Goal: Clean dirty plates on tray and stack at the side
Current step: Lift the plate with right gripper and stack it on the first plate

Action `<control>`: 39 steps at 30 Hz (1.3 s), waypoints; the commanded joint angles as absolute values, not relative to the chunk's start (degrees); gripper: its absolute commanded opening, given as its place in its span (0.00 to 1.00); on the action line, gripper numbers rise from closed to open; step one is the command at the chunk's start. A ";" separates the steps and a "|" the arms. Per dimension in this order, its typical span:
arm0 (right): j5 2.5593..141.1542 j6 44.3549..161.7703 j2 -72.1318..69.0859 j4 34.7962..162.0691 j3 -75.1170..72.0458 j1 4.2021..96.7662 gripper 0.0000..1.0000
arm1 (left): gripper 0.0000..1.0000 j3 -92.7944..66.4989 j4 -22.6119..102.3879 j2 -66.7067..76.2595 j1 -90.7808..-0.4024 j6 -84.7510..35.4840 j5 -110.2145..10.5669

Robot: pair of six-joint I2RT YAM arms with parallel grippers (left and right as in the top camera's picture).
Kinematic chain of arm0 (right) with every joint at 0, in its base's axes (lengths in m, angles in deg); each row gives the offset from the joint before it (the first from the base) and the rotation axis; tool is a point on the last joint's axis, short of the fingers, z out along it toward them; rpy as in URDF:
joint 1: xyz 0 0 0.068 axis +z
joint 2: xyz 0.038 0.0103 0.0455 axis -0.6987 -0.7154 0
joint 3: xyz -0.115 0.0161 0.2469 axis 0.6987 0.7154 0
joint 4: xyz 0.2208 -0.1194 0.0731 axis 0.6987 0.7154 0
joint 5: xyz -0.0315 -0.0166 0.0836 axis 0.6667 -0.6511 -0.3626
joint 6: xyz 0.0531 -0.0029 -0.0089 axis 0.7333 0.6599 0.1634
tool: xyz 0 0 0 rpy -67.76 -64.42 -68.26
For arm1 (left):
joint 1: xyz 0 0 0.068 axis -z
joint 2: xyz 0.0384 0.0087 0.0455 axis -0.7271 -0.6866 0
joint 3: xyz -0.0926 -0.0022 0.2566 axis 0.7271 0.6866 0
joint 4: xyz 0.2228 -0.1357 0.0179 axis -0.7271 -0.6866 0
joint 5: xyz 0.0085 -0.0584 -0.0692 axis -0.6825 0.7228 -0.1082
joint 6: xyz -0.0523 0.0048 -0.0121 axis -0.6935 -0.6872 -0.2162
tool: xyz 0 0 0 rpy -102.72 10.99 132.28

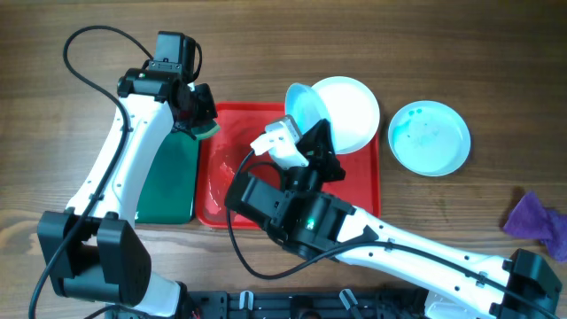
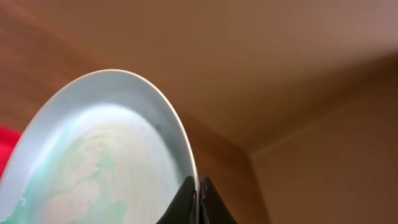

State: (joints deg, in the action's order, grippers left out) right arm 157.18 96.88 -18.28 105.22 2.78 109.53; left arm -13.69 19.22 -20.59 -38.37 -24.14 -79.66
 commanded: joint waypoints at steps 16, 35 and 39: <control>75.34 113.31 -12.99 110.29 2.58 56.90 0.04 | 0.04 -14.66 19.99 -20.33 -38.50 -24.91 -76.42; 75.06 109.73 -20.92 111.23 6.74 22.61 0.37 | 0.04 -14.66 19.59 -20.33 -38.50 -24.86 -76.45; 62.34 105.40 -20.90 109.02 6.32 24.35 0.45 | 0.04 -14.66 19.57 -20.33 -38.50 -24.88 -76.42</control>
